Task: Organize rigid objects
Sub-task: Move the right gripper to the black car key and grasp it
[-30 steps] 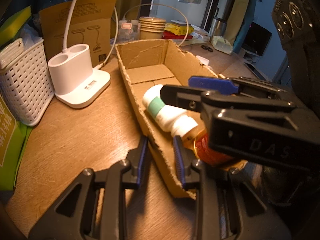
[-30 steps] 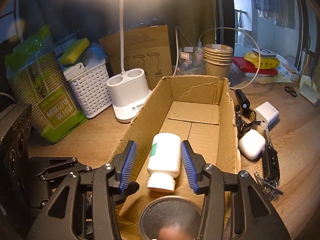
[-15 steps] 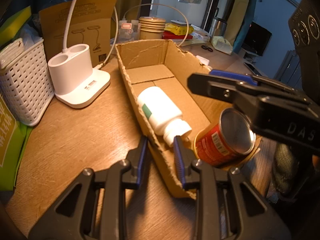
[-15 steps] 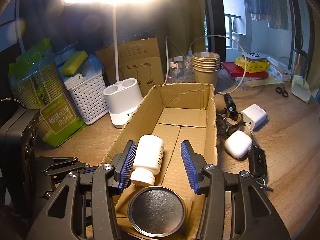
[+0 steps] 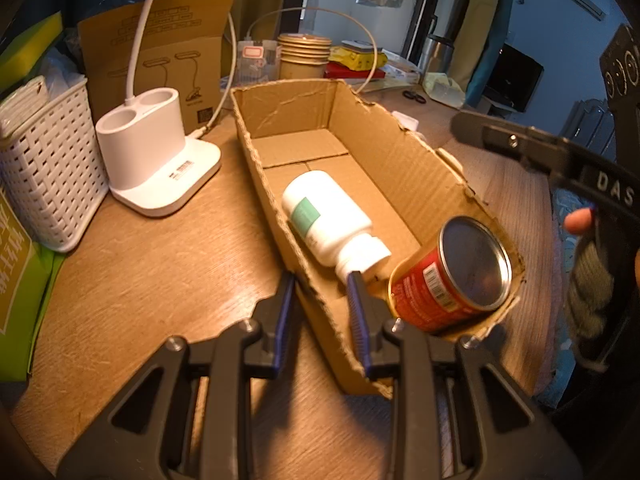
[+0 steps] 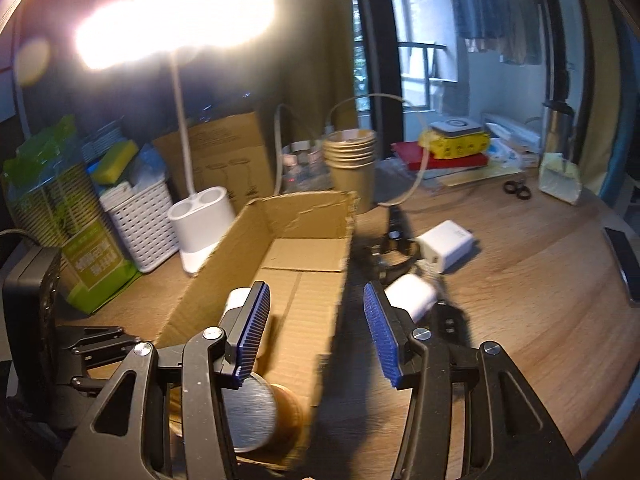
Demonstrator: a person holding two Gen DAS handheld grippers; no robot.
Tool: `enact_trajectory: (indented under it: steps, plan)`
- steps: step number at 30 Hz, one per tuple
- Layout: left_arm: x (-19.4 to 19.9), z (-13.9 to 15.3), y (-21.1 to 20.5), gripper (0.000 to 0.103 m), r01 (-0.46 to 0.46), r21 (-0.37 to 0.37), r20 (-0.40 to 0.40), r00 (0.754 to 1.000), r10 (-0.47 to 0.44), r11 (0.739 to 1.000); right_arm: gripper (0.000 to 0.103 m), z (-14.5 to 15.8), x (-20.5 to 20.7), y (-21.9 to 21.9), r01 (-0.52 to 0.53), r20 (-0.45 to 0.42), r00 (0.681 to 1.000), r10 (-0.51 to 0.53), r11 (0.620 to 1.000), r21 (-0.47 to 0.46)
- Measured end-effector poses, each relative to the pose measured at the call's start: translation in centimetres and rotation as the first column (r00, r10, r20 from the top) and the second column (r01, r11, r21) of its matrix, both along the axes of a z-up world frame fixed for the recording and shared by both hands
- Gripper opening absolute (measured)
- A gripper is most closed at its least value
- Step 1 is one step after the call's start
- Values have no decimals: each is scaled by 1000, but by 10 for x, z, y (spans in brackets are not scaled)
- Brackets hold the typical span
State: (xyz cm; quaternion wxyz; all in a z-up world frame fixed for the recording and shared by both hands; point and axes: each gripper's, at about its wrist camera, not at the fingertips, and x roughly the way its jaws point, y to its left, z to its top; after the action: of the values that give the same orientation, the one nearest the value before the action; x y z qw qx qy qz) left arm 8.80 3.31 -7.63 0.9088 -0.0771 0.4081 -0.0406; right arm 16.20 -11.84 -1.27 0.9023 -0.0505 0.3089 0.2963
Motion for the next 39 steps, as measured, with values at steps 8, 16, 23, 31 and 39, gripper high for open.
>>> enact_trajectory:
  steps: [8, 16, 23, 31, 39]
  plan:
    - [-1, 0, 0, 28, 0, 0, 0, 1000, 0, 1000, 58, -4, 20, -38, 118, -1, 993, -118, 993, 0]
    - [-2, 0, 0, 28, 0, 0, 0, 1000, 0, 1000, 58, -20, 40, -62, 205, -31, 978, -206, 978, -27]
    - [-1, 0, -1, 29, 0, -1, 1, 1000, 0, 1000, 58, -44, 54, -64, 222, -91, 970, -227, 973, -60]
    - [-2, 0, 0, 29, 0, -2, 1, 1000, 0, 1000, 58, -65, 60, -52, 210, -125, 966, -227, 968, -135]
    - [-1, 0, 0, 29, -1, -1, 1, 1000, 1, 1000, 51, -75, 65, -52, 209, -153, 962, -228, 969, -132]
